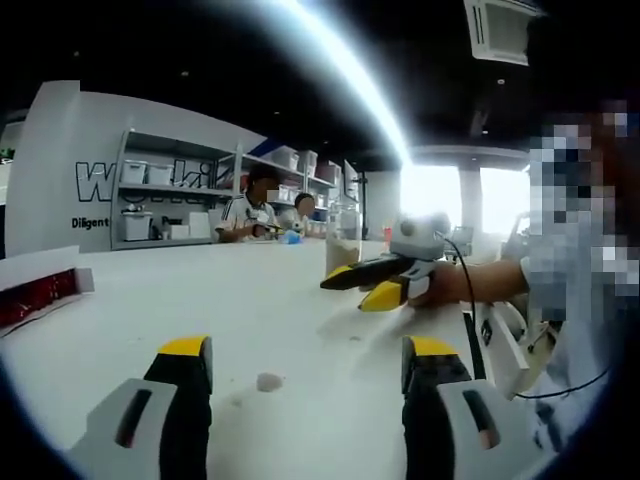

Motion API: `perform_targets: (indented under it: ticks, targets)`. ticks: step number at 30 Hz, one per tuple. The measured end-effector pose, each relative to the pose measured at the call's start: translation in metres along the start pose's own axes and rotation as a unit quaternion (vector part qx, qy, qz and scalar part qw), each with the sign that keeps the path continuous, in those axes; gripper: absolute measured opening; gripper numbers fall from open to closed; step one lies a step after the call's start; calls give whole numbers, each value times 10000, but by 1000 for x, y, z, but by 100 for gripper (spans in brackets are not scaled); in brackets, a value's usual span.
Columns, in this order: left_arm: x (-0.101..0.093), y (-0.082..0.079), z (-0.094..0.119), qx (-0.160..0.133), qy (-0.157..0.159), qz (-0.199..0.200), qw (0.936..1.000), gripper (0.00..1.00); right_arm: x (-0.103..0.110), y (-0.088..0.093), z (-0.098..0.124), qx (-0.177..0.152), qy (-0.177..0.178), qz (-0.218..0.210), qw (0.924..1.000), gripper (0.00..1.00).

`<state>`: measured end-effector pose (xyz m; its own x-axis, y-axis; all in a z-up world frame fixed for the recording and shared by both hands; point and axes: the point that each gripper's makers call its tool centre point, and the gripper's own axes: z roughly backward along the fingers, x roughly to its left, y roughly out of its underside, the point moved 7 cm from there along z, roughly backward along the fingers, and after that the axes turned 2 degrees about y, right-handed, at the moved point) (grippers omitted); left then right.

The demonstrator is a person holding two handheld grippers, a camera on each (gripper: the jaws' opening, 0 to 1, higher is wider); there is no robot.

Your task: Tear open the coffee pouch, take out the coffee, and pour the coffee from the pouch into the cup

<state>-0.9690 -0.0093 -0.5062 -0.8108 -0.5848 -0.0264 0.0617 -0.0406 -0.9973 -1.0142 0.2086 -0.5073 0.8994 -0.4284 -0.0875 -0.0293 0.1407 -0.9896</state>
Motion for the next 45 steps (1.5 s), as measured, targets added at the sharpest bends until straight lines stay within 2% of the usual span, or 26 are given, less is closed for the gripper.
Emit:
perform_targets:
  ticks: [45]
  targets:
    - [-1, 1, -2, 74, 77, -130, 9999, 79, -8, -2, -21, -5, -82, -26, 10000, 43]
